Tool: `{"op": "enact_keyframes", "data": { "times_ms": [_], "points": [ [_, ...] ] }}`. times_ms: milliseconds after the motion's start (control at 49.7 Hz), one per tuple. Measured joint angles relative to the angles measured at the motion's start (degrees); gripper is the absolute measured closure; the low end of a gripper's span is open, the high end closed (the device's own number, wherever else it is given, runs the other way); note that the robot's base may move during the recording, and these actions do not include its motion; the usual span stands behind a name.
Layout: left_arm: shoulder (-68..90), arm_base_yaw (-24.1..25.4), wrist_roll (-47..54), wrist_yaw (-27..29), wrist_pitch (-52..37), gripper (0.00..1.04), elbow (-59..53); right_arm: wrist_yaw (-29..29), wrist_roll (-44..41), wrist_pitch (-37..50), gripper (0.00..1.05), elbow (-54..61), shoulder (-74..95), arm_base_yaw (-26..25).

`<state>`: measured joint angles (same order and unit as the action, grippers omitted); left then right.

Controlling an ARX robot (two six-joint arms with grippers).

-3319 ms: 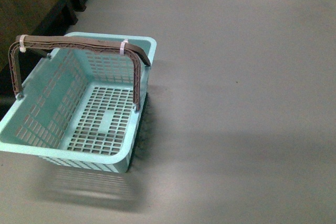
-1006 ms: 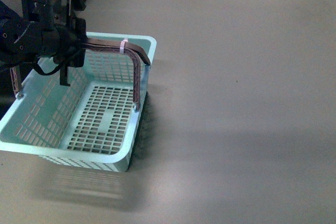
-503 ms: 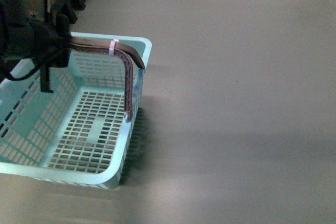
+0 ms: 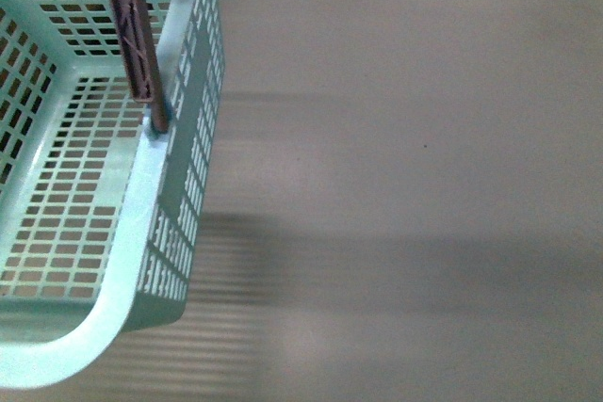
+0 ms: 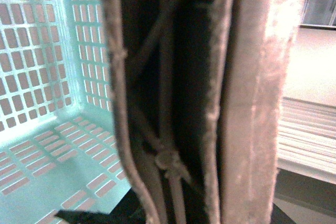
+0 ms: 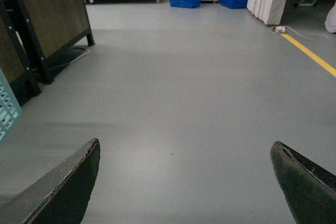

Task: Pick mango and avocado into basket

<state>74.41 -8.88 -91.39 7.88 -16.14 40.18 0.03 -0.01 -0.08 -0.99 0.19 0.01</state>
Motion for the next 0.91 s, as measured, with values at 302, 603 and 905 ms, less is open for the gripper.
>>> {"op": "enact_keyframes", "data": {
  "times_ms": [302, 603, 905],
  "points": [
    [-16.3, -3.3, 0.0, 2.7, 11.1, 0.90, -1.2, 0.0, 0.0, 0.0, 0.09, 0.0, 0.0, 0.0],
    [-18.1, -3.7, 0.1, 3.0, 11.7, 0.90, -1.6, 0.0, 0.0, 0.0, 0.09, 0.0, 0.0, 0.0],
    [-18.1, -3.7, 0.1, 3.0, 11.7, 0.90, -1.6, 0.0, 0.0, 0.0, 0.09, 0.0, 0.0, 0.0]
  ]
}}
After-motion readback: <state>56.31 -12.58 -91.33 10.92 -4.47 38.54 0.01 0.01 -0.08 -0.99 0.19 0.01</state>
